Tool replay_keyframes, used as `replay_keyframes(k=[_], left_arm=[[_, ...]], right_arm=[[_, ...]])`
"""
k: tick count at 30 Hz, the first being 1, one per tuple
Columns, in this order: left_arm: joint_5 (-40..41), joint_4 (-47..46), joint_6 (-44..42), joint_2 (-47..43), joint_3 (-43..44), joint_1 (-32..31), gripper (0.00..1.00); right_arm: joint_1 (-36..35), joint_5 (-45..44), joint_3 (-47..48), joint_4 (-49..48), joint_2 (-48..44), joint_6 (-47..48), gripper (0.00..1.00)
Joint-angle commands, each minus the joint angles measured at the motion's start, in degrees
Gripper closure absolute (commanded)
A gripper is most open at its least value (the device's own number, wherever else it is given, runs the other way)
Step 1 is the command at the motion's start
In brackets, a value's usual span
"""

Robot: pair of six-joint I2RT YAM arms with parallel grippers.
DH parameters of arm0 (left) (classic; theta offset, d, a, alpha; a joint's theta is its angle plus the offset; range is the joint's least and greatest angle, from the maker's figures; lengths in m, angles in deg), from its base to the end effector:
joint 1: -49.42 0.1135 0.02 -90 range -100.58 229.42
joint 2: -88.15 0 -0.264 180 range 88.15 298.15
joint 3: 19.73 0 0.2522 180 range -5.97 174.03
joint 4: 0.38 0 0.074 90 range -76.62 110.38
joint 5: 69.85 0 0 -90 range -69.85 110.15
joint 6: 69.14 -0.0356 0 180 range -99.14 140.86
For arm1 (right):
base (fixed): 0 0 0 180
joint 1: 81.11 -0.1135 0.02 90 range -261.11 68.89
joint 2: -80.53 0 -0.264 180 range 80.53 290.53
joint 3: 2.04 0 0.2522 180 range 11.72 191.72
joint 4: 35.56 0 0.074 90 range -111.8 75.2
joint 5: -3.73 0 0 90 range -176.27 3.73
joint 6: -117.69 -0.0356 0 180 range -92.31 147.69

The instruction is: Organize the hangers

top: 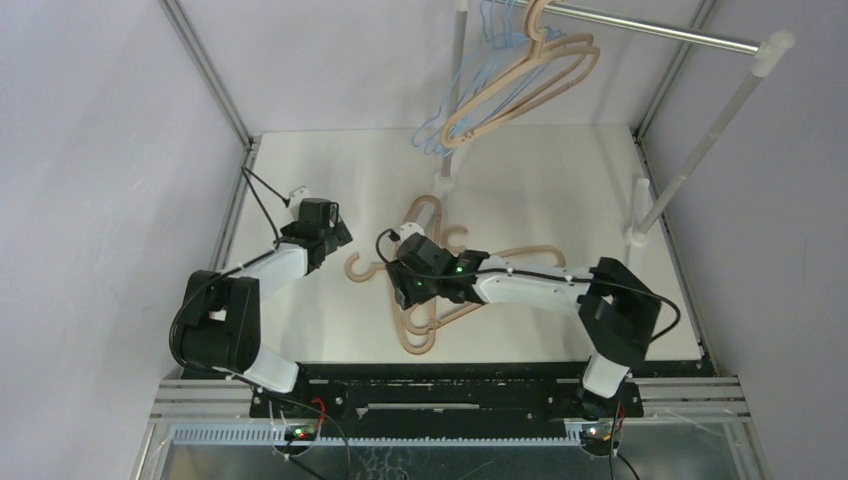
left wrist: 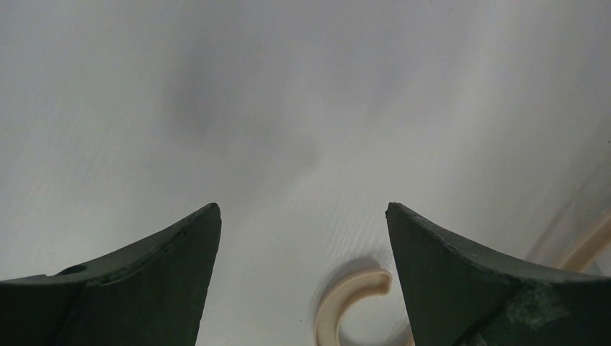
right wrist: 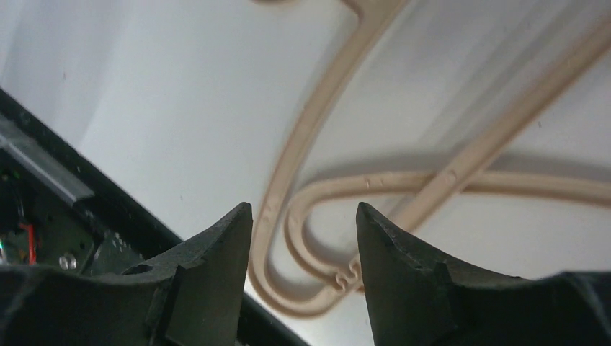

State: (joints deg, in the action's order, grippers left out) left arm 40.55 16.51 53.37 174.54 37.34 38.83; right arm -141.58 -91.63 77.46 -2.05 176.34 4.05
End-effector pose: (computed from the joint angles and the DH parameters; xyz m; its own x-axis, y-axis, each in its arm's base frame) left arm 0.2948 -0.0425 0.1760 -0.5635 -0.4071 -0.7188 -0.4361 0.8856 -0.1597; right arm 0.1800 0.3111 0.2217 -0.6804 -0.3912 -0.6197 -0.6154 0.7642 0.1933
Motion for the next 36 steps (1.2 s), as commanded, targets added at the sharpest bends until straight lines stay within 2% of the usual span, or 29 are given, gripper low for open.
replay_keyframes(k=[1, 10, 22, 29, 30, 36], left_arm=[[0.80, -1.28, -0.66, -0.66, 1.58, -0.18, 0.10], [-0.18, -1.55, -1.31, -1.51, 1.34, 0.47, 0.10], [-0.98, -2.34, -1.31, -1.32, 1.09, 0.53, 0.10], [-1.16, -2.35, -1.27, -1.30, 1.09, 0.50, 0.10], [-1.08, -2.42, -1.24, -1.33, 0.93, 0.53, 0.10], [-0.98, -2.43, -1.07, -1.95, 0.63, 0.74, 0.09]], right_arm=[[-0.63, -2.49, 7.86, -2.42, 4.93, 1.33, 0.38], [-0.75, -3.81, 16.86, 1.25, 16.30, -0.68, 0.35], [-1.24, -4.99, 17.23, 3.02, 21.02, -2.97, 0.35], [-1.48, -6.91, 18.87, 5.32, 23.35, -3.17, 0.40], [-1.57, -7.35, 18.90, 5.52, 23.51, -3.19, 0.44], [-1.59, -8.82, 17.73, 5.87, 23.44, -3.55, 0.91]])
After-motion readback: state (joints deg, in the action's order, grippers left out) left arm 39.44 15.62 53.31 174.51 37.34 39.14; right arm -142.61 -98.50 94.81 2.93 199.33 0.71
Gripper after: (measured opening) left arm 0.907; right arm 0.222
